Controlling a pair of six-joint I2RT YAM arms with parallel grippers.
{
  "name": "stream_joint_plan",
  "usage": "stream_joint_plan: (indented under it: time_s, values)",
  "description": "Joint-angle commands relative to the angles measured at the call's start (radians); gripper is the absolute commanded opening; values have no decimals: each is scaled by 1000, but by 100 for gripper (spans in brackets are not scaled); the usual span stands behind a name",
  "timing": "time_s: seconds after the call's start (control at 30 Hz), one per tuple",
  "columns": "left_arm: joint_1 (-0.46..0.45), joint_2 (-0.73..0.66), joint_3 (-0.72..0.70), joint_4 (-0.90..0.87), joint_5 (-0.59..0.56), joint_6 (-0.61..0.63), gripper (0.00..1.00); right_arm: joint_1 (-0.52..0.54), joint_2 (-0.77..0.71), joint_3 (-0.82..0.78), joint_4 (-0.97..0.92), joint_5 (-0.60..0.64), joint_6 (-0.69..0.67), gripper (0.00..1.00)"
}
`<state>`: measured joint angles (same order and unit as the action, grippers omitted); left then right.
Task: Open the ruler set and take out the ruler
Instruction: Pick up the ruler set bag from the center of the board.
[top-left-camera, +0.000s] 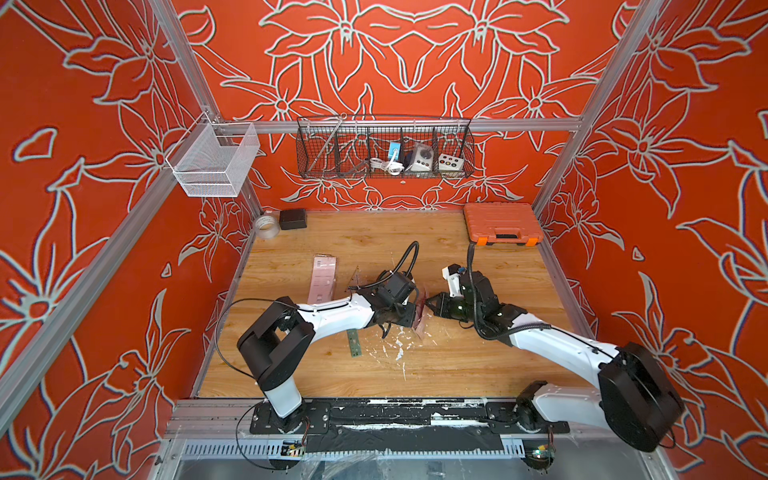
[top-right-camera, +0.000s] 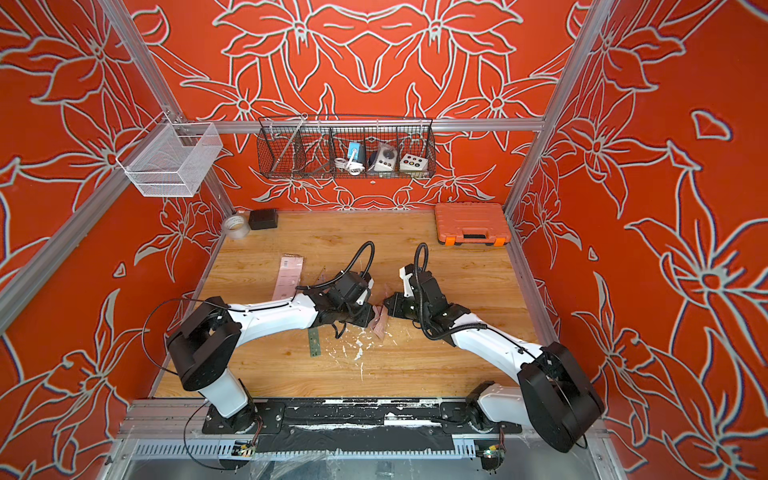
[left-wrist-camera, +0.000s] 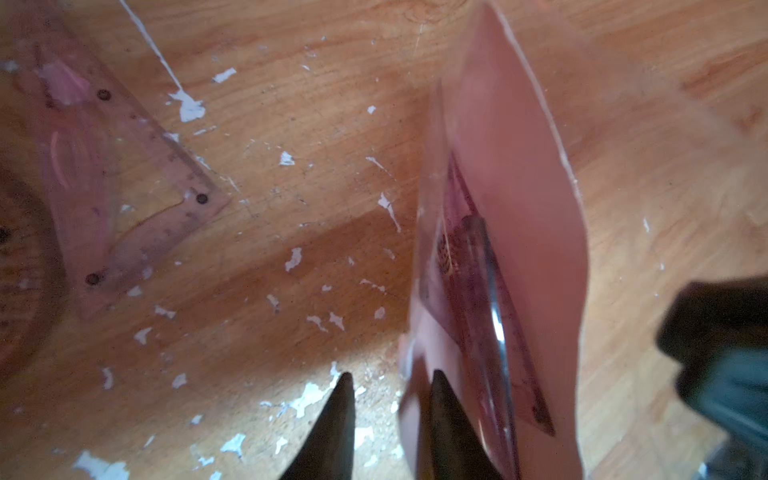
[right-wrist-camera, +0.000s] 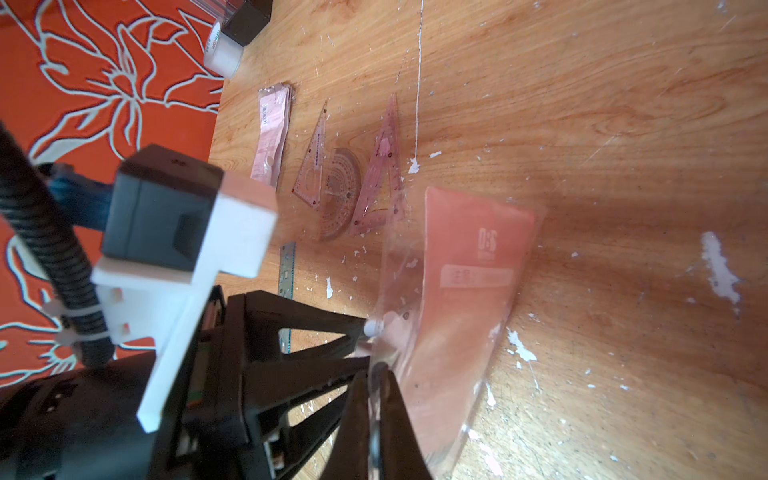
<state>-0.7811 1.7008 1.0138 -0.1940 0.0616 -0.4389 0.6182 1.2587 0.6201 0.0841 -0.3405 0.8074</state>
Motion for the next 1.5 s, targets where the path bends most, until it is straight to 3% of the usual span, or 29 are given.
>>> stream_joint_plan:
  time_s: [0.0, 0.27, 0.37, 0.57, 0.63, 0.97, 1.23, 1.47]
  values:
    - [-4, 7, 9, -29, 9, 5, 19, 6, 0, -17, 39, 26, 13, 0]
    - [-4, 18, -3, 29, 69, 4, 32, 6, 12, -31, 80, 31, 19, 0]
    - [-4, 32, -1, 45, 84, 0, 28, 6, 16, -32, 89, 29, 18, 0]
    - [-4, 42, 0, 49, 92, 10, 0, 6, 1, -40, 94, 44, 14, 0]
    - [-4, 34, 7, 38, 87, 19, 0, 5, -1, -44, 96, 51, 9, 0]
    - [-4, -166, -48, -58, -189, 79, 0, 5, 69, -36, 166, -54, -35, 0]
    - [-5, -139, -101, -55, -251, 82, 0, 11, 165, -32, 196, -112, -96, 0]
    - [-26, -139, -129, -9, -276, 84, 0, 12, 154, -27, 126, -123, -122, 0]
